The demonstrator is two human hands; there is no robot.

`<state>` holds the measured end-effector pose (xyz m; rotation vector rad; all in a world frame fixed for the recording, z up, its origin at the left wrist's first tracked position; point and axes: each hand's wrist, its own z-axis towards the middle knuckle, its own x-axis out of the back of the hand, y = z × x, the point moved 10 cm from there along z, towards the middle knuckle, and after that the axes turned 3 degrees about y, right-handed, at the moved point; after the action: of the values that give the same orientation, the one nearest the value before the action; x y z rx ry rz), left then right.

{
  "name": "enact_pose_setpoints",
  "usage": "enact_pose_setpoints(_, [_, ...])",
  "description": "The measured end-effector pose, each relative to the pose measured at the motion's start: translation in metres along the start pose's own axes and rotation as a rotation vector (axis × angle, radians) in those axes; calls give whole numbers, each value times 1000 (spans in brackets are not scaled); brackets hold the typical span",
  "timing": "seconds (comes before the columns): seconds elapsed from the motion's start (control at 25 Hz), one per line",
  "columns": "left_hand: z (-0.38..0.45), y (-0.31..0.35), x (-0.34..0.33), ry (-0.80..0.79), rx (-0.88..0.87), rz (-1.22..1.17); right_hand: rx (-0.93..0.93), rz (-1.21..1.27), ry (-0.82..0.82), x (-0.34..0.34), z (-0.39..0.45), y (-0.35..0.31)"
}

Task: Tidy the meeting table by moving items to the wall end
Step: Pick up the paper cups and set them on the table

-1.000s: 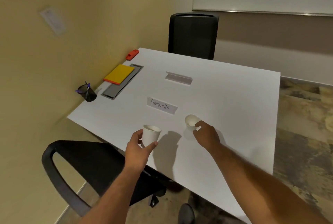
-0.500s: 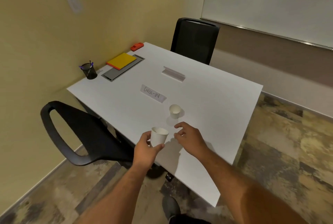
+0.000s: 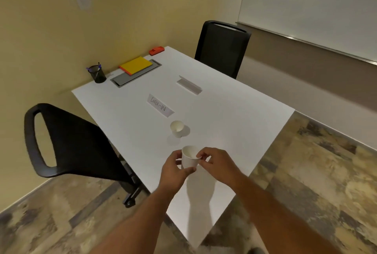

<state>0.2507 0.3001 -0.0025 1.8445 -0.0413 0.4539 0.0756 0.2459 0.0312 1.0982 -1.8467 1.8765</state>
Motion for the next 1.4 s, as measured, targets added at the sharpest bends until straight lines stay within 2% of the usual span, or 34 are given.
enact_pose_setpoints(0.24, [5,46,-100,171,14,-7,145,-11,-161,86,27,63])
enact_pose_setpoints(0.4, [5,53,-122,252,51,-6,218,1,-245,107,50,79])
enact_pose_setpoints(0.6, [29,56,-126,303,58,-7,305,-4,-344,100,84,83])
enact_pose_setpoints(0.72, [57,68,-134,285,17,-9,321,-32,-281,110,108,85])
enact_pose_setpoints(0.88, [106,85,-151,256,-15,35,264,-97,-113,147,156,98])
enact_pose_setpoints(1.04, [141,93,-159,278,26,37,209,-172,10,179,208,120])
enact_pose_setpoints(1.2, [180,92,-164,344,63,11,208,-244,-2,187,275,151])
enact_pose_setpoints(1.4, [222,89,-184,450,181,30,277,-332,-152,178,363,179])
